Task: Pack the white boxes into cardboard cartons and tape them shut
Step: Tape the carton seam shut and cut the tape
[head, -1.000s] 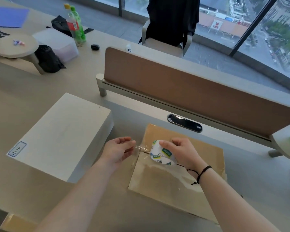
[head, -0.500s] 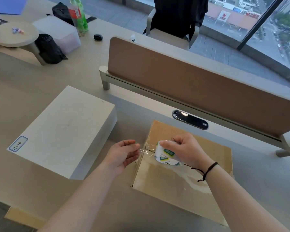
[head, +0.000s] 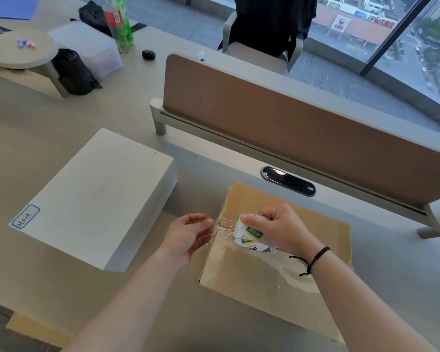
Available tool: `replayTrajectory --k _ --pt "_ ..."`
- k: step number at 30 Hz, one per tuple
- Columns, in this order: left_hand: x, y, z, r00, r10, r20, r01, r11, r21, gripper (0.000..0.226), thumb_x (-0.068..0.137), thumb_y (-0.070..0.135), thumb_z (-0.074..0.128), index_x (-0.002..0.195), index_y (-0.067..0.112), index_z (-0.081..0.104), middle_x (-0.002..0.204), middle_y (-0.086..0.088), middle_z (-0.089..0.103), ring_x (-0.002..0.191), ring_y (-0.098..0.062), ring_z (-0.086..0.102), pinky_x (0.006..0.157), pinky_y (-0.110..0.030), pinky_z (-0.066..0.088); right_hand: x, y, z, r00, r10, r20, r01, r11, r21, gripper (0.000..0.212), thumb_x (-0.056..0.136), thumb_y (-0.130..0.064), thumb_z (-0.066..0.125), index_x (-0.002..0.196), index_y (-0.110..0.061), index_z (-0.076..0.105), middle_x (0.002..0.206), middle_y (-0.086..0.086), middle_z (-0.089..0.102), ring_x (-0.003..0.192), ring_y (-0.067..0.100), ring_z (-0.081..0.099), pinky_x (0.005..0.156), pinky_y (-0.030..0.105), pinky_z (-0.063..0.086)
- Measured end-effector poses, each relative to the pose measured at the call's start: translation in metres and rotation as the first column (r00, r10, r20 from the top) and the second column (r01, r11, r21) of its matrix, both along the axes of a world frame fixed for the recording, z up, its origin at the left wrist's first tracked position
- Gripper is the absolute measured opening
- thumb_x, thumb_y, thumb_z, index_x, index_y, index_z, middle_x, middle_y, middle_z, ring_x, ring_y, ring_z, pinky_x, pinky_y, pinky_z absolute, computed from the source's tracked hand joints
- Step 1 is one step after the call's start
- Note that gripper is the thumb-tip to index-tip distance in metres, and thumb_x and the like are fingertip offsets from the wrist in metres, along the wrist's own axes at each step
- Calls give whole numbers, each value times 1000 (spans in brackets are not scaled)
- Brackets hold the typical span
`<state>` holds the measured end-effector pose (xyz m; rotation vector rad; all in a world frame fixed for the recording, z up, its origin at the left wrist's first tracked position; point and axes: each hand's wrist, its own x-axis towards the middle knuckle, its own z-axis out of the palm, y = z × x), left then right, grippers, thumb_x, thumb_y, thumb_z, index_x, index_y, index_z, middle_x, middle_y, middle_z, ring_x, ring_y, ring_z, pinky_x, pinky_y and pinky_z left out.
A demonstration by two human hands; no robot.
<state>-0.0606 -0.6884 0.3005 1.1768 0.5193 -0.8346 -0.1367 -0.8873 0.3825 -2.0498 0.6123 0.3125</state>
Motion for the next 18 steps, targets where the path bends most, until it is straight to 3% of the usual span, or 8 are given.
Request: replayTrajectory --k 3,7,10,12,14,16,18 --pt "-4 -6 0 997 -26 78 20 996 83 19 85 -2 76 96 5 63 81 -10 70 66 -18 67 61 -26 59 0 0 0 1000 -2 -9 2 1000 -3 60 85 -40 78 52 -21 32 51 -4 32 46 13 30 43 23 23" --pt "-11 -11 -1 961 -115 251 46 963 267 6 87 6 77 87 6 71 79 -9 71 71 -20 64 72 -34 60 0 0 -1 1000 -11 -24 10 1000 -2 61 85 -41 78 49 -22 32 48 -6 33 43 10 31 43 22 24" --pt "-16 -9 -2 918 -231 321 93 915 393 9 89 17 76 82 13 78 81 -7 76 72 -10 65 74 -32 56 1 1 -1 1000 -19 -20 19 1000 -8 61 84 -41 78 50 -22 31 48 -6 33 43 11 31 42 22 24" --pt "-19 -6 -5 854 -355 380 124 849 514 14 90 19 73 78 17 80 94 -2 75 90 1 65 81 -25 49 1 1 -1 1000 -16 -13 15 1000 -16 59 84 -41 78 53 -20 33 50 -5 34 43 10 32 42 22 25" --pt "-22 -5 -4 792 -440 424 117 790 602 16 93 20 70 81 21 80 108 9 68 110 -4 61 94 -29 47 1 1 -1 1000 -15 0 15 1000 -18 57 84 -41 78 55 -18 35 52 -4 35 44 11 32 42 22 25" --pt "-26 -6 2 729 -485 482 124 787 604 22 97 18 61 88 24 79 100 13 70 100 -11 66 88 -34 52 0 1 -1 1000 -14 16 15 1000 -10 53 83 -40 79 59 -14 40 56 -1 36 46 12 33 42 22 26" --pt "-31 -12 9 680 -496 540 157 818 553 31 102 19 49 90 22 77 80 4 73 78 -14 64 70 -33 49 0 1 -1 999 -25 30 25 1000 5 52 82 -41 80 61 -13 42 58 1 37 49 13 35 43 22 27"
